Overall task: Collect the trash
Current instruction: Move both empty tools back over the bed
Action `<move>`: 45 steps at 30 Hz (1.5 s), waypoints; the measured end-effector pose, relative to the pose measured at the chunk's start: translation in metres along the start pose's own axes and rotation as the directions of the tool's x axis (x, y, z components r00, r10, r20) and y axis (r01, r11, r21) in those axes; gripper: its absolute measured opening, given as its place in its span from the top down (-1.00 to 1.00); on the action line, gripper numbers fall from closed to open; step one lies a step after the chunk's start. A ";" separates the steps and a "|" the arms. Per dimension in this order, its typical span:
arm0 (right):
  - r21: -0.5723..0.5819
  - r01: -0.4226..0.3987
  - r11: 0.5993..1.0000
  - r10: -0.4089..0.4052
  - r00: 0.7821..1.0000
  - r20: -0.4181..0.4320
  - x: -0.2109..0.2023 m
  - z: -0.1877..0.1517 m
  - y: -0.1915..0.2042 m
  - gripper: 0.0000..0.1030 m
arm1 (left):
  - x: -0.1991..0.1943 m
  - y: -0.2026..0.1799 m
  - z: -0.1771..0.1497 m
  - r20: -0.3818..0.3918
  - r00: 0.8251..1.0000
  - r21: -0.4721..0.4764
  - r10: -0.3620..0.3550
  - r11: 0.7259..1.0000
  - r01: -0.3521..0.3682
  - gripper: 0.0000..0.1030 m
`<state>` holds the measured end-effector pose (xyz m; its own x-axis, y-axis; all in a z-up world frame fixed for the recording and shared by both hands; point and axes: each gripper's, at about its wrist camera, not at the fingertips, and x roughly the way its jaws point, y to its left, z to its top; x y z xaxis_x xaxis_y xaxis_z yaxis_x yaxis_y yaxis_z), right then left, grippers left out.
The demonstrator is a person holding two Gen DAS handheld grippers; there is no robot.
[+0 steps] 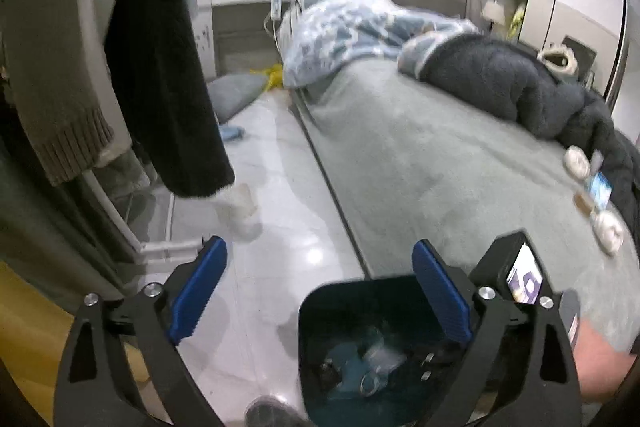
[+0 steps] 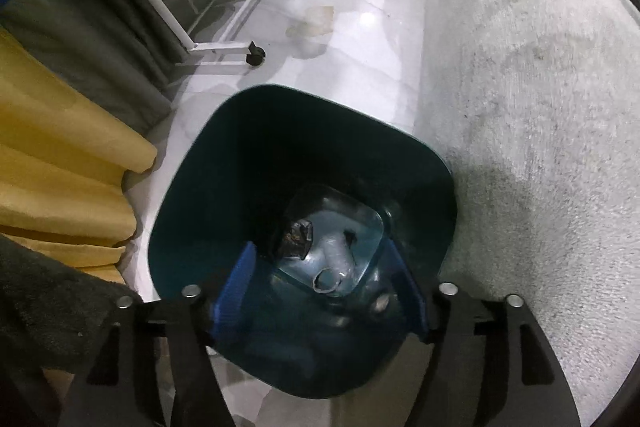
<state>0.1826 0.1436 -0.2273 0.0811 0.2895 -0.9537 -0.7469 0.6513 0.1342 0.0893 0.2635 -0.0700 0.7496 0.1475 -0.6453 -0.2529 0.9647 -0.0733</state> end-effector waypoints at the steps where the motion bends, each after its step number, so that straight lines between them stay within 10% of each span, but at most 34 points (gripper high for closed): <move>1: -0.004 0.000 1.000 0.000 1.000 0.009 -0.003 0.001 0.001 -0.43 | -0.003 -0.001 0.001 0.017 1.000 0.004 0.004 1.000 -0.004 -0.93; 12: 0.000 0.005 1.000 -0.005 0.980 0.200 -0.082 0.005 -0.004 -0.92 | -0.026 -0.031 0.015 0.124 0.991 0.074 -0.052 0.996 0.043 -0.94; 45: 0.163 0.186 0.969 -0.242 0.848 0.472 -0.215 -0.093 -0.129 -0.93 | -0.028 -0.178 0.029 0.195 0.957 0.184 -0.215 0.966 0.179 -0.94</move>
<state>0.2006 -0.0681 -0.0650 0.5610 0.4191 -0.7139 -0.6011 0.7992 -0.0031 0.1312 0.0944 -0.0167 0.8912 -0.0234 -0.4531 0.0024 0.9989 -0.0470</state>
